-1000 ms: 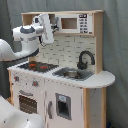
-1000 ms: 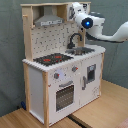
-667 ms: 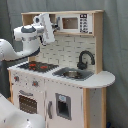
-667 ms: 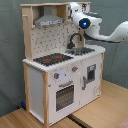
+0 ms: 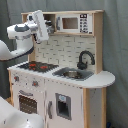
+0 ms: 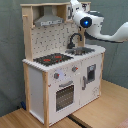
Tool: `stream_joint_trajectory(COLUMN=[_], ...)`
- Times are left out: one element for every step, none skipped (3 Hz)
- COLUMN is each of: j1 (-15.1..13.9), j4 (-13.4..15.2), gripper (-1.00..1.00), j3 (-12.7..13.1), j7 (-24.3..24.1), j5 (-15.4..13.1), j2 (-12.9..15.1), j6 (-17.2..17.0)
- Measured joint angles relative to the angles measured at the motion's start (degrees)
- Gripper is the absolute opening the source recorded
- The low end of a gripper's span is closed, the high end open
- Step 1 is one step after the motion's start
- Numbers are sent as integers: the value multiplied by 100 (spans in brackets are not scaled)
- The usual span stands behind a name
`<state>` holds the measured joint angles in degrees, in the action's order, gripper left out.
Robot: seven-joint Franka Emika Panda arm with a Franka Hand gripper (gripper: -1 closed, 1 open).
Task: Play with the kitchen
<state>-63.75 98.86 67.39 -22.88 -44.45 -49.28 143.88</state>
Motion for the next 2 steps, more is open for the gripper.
stream_joint_trajectory(j1=[64,495], j4=[1,52], gripper=[100,100], j3=[-14,-117], j7=[14,147], j5=[0,-2], j2=[0,0], j6=[-61,-435])
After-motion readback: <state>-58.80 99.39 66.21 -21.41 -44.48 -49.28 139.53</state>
